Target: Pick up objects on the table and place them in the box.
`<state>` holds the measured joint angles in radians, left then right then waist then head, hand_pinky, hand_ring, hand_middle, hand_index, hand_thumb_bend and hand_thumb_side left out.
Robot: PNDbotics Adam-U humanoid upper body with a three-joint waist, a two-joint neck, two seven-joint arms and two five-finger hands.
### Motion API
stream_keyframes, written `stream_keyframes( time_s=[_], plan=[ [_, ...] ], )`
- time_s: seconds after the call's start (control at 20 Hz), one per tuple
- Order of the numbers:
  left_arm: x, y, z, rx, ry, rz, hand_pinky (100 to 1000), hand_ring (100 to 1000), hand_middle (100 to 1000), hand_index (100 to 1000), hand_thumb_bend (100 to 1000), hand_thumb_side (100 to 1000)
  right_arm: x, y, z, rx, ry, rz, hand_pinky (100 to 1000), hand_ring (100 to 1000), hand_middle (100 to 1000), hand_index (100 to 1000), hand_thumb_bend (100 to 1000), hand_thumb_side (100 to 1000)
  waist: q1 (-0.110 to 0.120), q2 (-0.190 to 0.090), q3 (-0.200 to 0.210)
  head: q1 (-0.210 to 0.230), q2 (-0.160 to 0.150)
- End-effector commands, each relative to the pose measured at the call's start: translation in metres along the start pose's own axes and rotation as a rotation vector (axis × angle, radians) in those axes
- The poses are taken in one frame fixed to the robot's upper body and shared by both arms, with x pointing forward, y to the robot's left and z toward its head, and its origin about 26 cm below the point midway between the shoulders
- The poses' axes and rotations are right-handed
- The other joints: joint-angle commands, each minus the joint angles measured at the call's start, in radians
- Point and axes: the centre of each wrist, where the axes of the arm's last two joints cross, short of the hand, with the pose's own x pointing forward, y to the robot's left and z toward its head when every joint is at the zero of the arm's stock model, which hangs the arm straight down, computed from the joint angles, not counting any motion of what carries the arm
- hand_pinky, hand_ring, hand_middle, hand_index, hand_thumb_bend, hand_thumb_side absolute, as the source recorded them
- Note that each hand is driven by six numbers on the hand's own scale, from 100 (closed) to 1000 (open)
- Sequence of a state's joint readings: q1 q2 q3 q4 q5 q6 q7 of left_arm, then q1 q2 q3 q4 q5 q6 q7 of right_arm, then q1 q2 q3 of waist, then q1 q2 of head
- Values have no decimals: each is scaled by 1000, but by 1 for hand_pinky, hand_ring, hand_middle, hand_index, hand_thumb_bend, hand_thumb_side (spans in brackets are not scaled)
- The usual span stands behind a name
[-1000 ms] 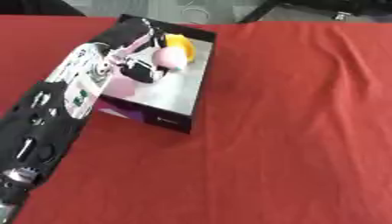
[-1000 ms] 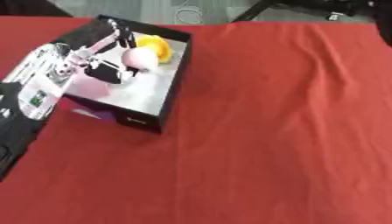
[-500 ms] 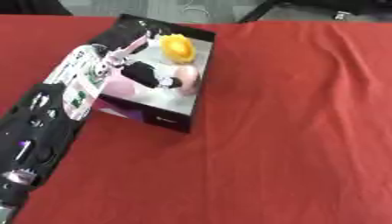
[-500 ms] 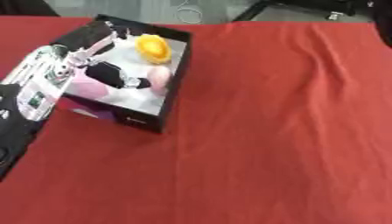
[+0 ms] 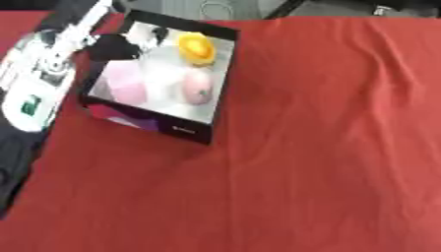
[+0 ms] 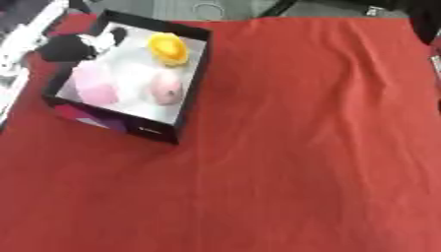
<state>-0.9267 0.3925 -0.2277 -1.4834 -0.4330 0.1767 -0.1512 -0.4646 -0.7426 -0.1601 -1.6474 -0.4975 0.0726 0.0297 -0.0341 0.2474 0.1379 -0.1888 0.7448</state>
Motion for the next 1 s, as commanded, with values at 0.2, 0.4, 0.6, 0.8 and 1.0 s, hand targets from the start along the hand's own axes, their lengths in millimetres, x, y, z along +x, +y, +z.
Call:
stream_keyframes(
  time_s=[0.2,0.4,0.6,0.8,1.0],
  plan=[
    [25,77,43,288,-129,269,839,707,751,841,341,655,11,-8,-1,-25,-34,12,993,827,719,823,254,362,-24,-24,6,-16,-5],
    [20,100,72,429,-158,383,837,705,751,844,393,623,13,-6,-2,-26,-49,-1,992,828,720,823,271,346,-29,-23,9,-16,-10],
    [0,111,97,583,-135,495,834,704,748,844,449,536,14,0,-5,-25,-69,-30,994,830,722,824,287,327,-36,-19,9,-9,-18],
    [-20,106,113,684,-110,583,834,703,747,843,450,497,7,7,-5,-26,-56,-67,997,832,725,829,294,332,-47,-14,9,3,-21],
    [-36,94,124,741,-76,615,833,702,747,848,439,571,0,12,-2,-47,-70,-104,1000,836,738,838,282,318,-55,-9,7,16,-27]
  ],
)
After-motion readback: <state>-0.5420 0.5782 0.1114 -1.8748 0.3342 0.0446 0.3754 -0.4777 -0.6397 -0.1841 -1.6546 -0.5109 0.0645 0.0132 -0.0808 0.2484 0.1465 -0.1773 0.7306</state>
